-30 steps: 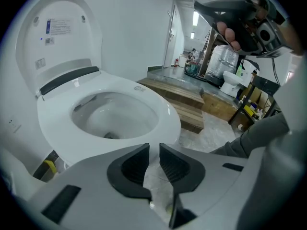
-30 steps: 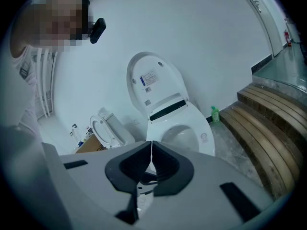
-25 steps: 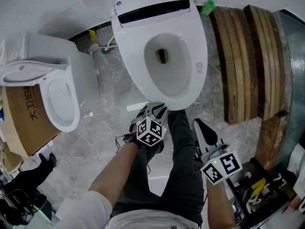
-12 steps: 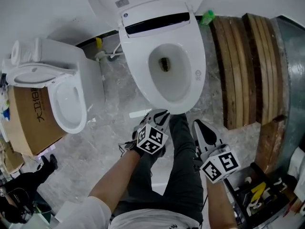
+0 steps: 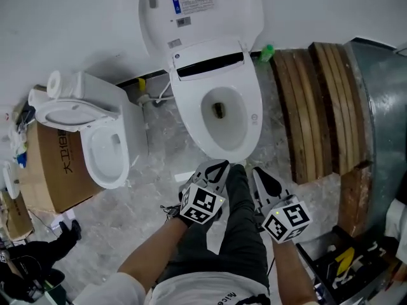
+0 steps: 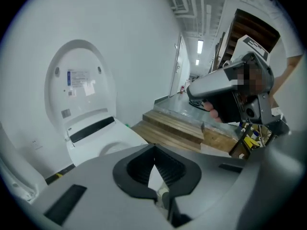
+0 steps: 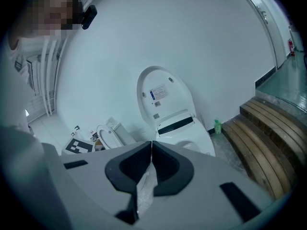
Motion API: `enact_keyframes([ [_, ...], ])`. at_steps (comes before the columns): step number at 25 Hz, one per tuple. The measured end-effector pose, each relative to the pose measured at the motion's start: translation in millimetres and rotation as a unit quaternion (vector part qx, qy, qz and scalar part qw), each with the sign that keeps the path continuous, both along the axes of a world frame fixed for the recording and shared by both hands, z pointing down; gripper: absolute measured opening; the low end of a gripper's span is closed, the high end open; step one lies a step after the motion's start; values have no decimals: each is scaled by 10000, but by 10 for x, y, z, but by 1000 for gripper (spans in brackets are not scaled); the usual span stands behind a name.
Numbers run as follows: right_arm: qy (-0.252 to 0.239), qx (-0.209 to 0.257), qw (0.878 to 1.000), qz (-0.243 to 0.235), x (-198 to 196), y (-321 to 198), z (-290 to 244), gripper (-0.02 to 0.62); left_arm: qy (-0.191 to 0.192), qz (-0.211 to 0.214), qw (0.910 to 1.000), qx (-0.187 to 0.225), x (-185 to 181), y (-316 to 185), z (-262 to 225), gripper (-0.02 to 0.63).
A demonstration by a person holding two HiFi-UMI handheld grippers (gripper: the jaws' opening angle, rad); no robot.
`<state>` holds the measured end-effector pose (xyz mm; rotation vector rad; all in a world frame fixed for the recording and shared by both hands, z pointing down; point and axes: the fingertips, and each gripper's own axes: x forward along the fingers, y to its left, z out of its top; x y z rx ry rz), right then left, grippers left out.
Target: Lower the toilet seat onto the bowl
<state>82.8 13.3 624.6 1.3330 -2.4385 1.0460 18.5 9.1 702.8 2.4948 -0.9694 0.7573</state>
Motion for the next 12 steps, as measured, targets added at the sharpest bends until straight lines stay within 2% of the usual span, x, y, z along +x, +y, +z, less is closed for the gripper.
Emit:
enact_keyframes([
  [4,84,273,9996,74,-17,7,-433,18,103,0,9997,237,8,23,-578,11],
  [12,174,786,9966,147,29,-25,-1364,18,716,-211,9952,633,18,41,-1903,11],
])
